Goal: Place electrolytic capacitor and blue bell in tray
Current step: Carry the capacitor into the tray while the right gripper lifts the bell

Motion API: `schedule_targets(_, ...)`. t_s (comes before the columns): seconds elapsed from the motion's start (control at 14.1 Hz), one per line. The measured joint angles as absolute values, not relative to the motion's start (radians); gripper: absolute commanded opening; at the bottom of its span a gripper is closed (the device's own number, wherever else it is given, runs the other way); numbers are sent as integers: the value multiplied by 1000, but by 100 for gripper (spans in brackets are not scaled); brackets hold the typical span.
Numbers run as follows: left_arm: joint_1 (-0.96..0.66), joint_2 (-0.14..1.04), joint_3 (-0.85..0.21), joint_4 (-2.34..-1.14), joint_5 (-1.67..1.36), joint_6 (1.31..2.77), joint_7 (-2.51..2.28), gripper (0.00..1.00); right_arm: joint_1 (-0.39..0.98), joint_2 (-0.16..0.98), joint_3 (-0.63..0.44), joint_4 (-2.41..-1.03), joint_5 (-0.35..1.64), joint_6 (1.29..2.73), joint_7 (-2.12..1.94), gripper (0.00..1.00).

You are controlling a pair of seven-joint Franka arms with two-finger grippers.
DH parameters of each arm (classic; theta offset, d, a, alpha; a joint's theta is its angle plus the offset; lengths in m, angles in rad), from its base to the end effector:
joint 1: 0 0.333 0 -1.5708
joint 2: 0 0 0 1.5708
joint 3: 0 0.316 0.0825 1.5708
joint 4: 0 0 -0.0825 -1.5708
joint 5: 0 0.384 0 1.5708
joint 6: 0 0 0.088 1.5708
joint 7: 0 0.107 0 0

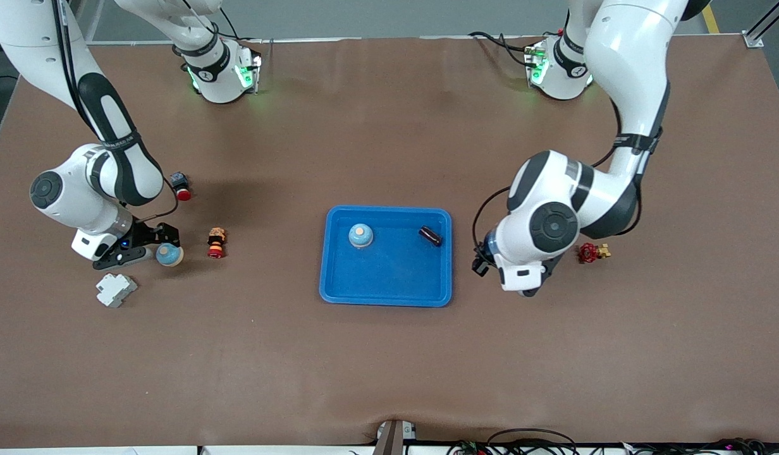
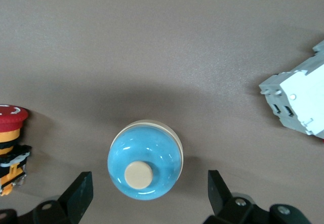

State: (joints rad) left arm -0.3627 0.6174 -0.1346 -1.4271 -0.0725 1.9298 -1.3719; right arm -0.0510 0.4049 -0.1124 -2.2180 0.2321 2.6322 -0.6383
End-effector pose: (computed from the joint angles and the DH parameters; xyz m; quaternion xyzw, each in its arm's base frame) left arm 0.6251 -0.3257 0.3284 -0.8914 -0.4440 0.0910 0.0009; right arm 0.5427 -0.0964 0.1935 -0.9894 -0.1406 -0.0209 0.0293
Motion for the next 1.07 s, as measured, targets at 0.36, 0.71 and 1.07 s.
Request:
schedule_targets(0.36,-409,668,-135,-1422,-73,2068,-1526,0,-51,411,-110,-2218,233,2632,-638,100)
schedule_targets(0.71,-462,721,-135,-1421,-73,2178,-1607,0,-51,419,-107,-2217,234,2635,-638,100)
schedule_targets(1.07,-507,770,-130,-1421,-73,2229,-1640,0,-51,421,-104,-2215,235,2636,-638,58)
